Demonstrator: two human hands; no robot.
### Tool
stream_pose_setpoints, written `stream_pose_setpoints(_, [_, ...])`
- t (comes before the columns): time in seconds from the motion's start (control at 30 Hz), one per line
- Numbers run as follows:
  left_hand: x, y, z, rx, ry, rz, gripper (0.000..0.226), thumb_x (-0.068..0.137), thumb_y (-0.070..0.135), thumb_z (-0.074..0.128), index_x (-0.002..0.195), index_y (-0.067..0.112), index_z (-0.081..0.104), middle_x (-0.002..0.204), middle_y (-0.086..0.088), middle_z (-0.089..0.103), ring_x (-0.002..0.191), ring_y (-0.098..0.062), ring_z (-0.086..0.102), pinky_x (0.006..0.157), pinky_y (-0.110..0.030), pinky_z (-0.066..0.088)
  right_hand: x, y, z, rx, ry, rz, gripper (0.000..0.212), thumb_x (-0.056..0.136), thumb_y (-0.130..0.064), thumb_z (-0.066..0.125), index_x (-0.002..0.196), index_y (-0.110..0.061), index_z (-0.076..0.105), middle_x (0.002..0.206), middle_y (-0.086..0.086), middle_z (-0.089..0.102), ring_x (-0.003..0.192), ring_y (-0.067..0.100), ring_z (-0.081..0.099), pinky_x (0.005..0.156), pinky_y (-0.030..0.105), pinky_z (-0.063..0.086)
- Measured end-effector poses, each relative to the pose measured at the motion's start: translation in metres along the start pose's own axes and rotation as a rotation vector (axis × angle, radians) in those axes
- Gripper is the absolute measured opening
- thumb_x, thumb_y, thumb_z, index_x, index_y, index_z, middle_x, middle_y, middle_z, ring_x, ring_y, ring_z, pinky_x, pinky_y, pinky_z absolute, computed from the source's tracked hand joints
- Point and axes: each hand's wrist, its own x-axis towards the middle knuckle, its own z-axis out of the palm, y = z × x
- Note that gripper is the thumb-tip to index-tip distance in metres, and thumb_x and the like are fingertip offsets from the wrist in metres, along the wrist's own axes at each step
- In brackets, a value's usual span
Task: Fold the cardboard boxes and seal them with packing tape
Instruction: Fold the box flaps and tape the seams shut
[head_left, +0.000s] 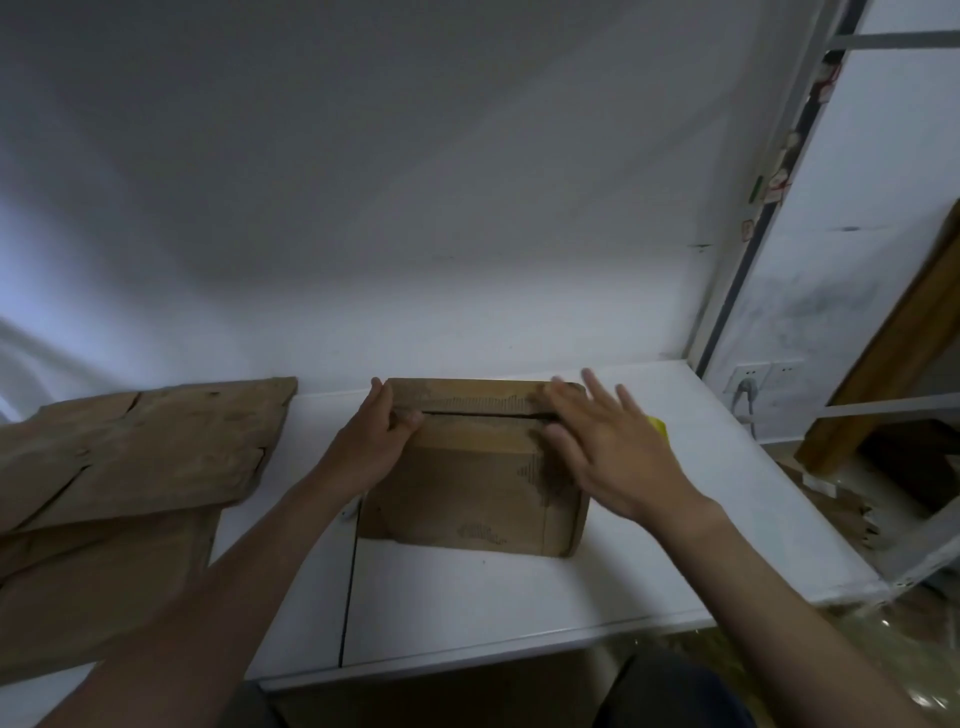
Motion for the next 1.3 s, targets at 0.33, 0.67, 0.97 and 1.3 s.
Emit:
stream_pose_setpoints(0.33, [0.001,-0.008,-0.003,0.064,-0.105,0.079,0.052,0.108,0.046,0.028,0.159,0.034,0.022,0.168,0.002,-0.019,0.156,-0.025,0.005,0.123,-0.046,0.019,0.032,-0.071,0.029,-0.058,-0.28,-0.087,0.097,0.08,-0.078,-0.012,0.161,-0.034,0.017,0.169,-0.013,0.008,0.157,0.021,0.0,0.126,0.047,0.002])
stream_pose_setpoints(0.67, [0.005,-0.014,-0.009,-0.318,-0.012,-0.104,0.047,0.109,0.035,0.035,0.153,0.018,0.036,0.156,-0.008,0.042,0.14,-0.026,0.042,0.114,-0.039,0.035,0.06,-0.106,0.043,-0.088,-0.341,-0.049,0.068,0.099,-0.069,0.009,0.16,-0.04,0.013,0.169,-0.015,-0.001,0.156,0.031,-0.011,0.122,0.061,-0.004])
stream_pose_setpoints(0.97, [0.004,-0.018,-0.004,-0.219,0.061,-0.054,0.04,0.106,0.037,0.033,0.137,0.023,0.053,0.132,-0.003,0.062,0.118,-0.024,0.058,0.102,-0.044,0.048,0.064,-0.08,0.017,0.034,-0.303,-0.038,0.056,0.103,-0.063,0.027,0.156,-0.044,0.029,0.168,-0.014,0.017,0.156,0.029,0.012,0.125,0.053,0.01])
stream_pose_setpoints(1.3, [0.017,0.003,-0.014,-0.371,0.057,-0.126,0.043,0.109,0.03,0.038,0.151,0.024,0.039,0.137,0.007,0.054,0.131,-0.02,0.046,0.1,-0.028,0.043,0.054,0.015,-0.012,0.049,-0.351,0.247,0.06,0.104,-0.054,0.038,0.157,-0.028,0.032,0.155,0.0,0.034,0.133,0.027,0.049,0.11,0.045,0.039])
